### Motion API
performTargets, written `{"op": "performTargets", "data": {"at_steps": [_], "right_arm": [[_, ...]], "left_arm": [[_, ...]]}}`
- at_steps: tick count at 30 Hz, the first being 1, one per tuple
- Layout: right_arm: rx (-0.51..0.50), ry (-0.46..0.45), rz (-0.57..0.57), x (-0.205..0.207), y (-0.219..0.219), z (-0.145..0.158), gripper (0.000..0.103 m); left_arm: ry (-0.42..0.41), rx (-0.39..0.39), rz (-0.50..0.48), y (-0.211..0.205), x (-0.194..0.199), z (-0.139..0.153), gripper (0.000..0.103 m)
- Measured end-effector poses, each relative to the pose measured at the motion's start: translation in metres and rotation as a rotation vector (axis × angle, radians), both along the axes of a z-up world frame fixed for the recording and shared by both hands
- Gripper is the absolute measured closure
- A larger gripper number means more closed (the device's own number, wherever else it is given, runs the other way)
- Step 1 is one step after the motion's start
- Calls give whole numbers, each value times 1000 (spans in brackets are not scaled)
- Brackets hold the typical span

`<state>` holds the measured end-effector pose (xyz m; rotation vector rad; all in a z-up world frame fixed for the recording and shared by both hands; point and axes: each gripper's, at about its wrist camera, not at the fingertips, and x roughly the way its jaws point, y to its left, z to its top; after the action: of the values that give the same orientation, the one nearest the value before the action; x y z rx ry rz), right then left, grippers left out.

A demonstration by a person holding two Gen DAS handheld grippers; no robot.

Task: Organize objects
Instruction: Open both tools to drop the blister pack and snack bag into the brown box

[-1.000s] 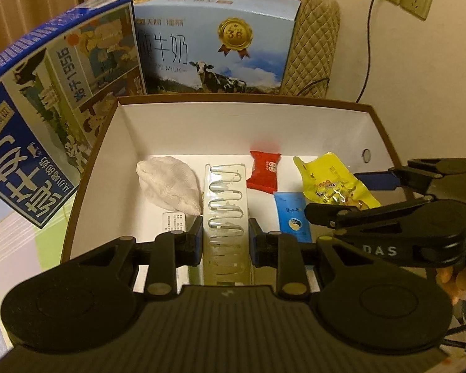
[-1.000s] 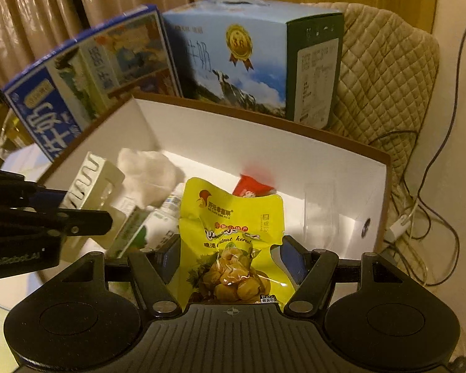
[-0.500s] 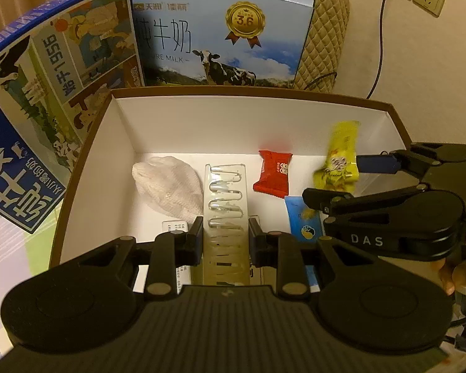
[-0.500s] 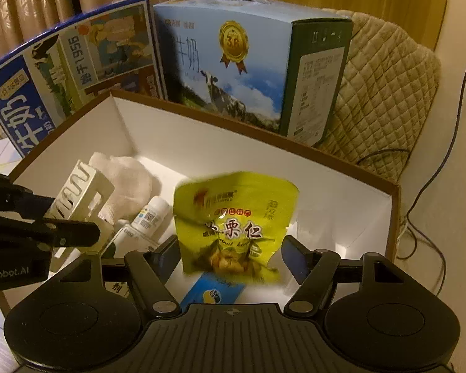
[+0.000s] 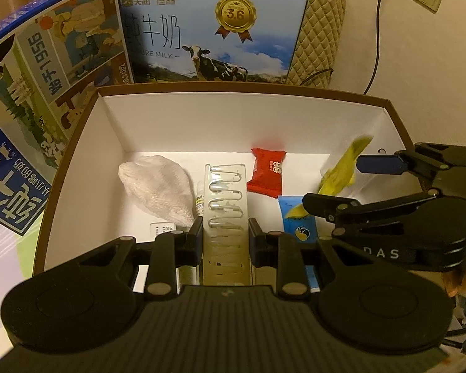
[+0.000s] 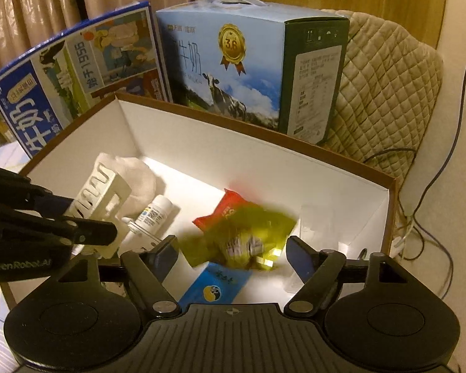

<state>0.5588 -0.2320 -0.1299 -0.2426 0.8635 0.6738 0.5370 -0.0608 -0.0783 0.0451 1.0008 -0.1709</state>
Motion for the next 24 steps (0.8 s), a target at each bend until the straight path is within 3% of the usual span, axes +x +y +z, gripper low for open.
{"op": "performTargets", "data": {"at_steps": [4,19,21,22,24], "right_arm": [[20,2,-3,1,-3,4,24],[25,-13,-5,-10,-20,12,23],[32,-12,-3,-13,-22,14,23],[38,-11,-3,-15,-23,15,23],[50,-9,-4,-18,-25,18,23]], "left_arm": [[-1,1,-2,-3,1,-1,80],[23,-15,-8,-12,10,-9,80],[18,-16,-2,-11,10,-9,76],[16,-12,-2,-11,9,-8,69],[6,-1,1,-11,6,-5,67]]}}
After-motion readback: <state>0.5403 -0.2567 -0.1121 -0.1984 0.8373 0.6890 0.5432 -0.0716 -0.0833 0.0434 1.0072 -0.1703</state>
